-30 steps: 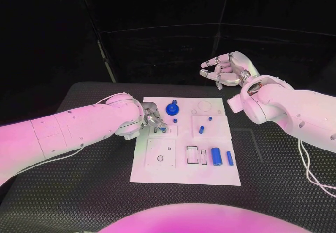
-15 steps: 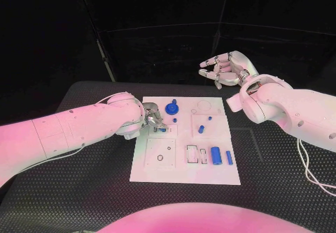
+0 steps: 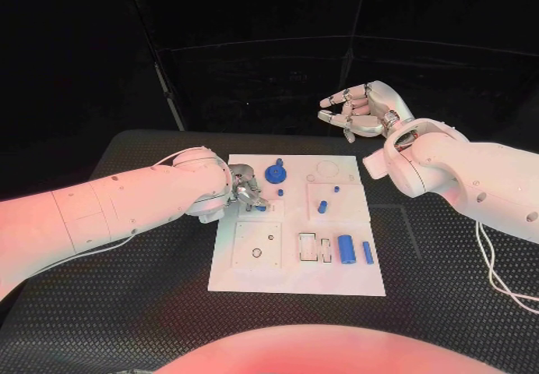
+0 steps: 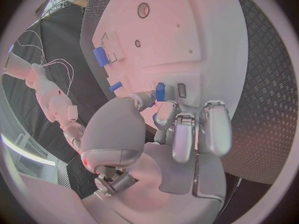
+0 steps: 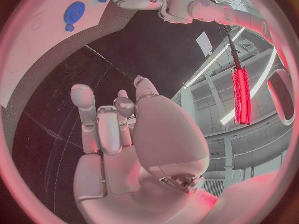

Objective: Assemble the parts on the task board

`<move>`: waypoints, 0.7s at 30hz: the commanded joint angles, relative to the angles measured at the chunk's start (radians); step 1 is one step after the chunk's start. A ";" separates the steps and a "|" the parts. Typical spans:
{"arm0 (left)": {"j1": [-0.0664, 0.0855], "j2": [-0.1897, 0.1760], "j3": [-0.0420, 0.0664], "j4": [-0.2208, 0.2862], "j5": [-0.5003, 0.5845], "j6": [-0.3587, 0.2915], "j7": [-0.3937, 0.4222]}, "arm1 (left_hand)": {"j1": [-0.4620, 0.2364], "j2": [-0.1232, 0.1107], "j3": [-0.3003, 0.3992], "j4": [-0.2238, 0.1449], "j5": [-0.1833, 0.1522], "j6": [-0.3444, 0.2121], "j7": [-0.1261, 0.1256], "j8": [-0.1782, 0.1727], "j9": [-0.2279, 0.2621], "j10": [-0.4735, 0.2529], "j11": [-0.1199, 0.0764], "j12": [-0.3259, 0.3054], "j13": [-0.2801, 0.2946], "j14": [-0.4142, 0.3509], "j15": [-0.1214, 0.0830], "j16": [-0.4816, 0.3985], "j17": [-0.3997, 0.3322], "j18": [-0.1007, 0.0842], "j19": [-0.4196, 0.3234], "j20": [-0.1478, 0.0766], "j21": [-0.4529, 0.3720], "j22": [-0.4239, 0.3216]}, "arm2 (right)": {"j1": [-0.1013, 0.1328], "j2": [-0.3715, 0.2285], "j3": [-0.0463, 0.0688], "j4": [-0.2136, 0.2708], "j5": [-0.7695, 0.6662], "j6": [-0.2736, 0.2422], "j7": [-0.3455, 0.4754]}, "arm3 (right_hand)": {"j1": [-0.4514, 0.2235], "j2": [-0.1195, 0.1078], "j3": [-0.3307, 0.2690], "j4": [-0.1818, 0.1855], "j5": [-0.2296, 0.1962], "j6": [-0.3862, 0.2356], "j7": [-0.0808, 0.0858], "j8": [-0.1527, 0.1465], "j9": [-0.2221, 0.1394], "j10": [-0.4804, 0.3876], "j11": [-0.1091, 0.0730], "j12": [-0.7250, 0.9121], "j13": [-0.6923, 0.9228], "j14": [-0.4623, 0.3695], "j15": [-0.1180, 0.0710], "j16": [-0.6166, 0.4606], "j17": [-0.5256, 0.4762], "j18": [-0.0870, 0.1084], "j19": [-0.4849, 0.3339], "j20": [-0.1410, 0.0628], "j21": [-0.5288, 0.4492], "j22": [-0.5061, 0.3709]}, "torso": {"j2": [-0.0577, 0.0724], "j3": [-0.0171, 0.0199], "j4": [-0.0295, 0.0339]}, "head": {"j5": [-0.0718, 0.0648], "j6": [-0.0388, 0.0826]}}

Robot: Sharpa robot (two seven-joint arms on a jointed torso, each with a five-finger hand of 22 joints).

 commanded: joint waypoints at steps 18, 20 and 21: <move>0.000 0.023 -0.004 -0.016 -0.004 0.069 -0.004 | -0.031 0.008 0.087 -0.134 0.000 0.014 -0.024 0.029 0.017 0.016 -0.011 0.019 0.010 0.106 -0.015 0.003 0.263 -0.015 0.002 -0.009 -0.007 0.013 | 0.002 0.002 0.001 0.002 0.001 0.007 0.007 | 0.008 0.005 0.002 -0.003 0.005 -0.005 -0.001 0.007 -0.001 -0.002 0.000 0.001 0.001 0.031 -0.009 -0.005 0.001 0.012 -0.001 -0.003 -0.007 -0.002 | 0.000 -0.0008 0.0000 | 0.000 -0.003; 0.000 0.025 -0.004 -0.018 -0.004 0.071 -0.004 | -0.033 0.009 0.082 -0.133 0.000 0.015 -0.025 0.031 0.017 0.017 -0.012 0.020 0.010 0.106 -0.015 0.003 0.263 -0.016 0.003 -0.009 -0.007 0.014 | 0.002 0.002 0.001 0.002 0.001 0.007 0.007 | 0.008 0.005 0.002 -0.003 0.005 -0.005 -0.001 0.007 -0.001 -0.002 0.000 0.001 0.001 0.031 -0.009 -0.005 0.001 0.012 -0.001 -0.003 -0.007 -0.002 | 0.000 -0.0008 0.0004 | 0.000 -0.003; 0.000 0.027 -0.004 -0.019 -0.004 0.072 -0.004 | -0.035 0.009 0.079 -0.132 0.000 0.017 -0.026 0.032 0.018 0.018 -0.013 0.020 0.011 0.106 -0.016 0.003 0.263 -0.016 0.003 -0.010 -0.007 0.014 | 0.002 0.002 0.001 0.002 0.001 0.007 0.007 | 0.008 0.005 0.002 -0.003 0.005 -0.005 -0.001 0.007 -0.001 -0.002 0.000 0.001 0.001 0.031 -0.009 -0.005 0.001 0.012 -0.001 -0.003 -0.007 -0.002 | 0.000 -0.0008 0.0008 | -0.001 -0.003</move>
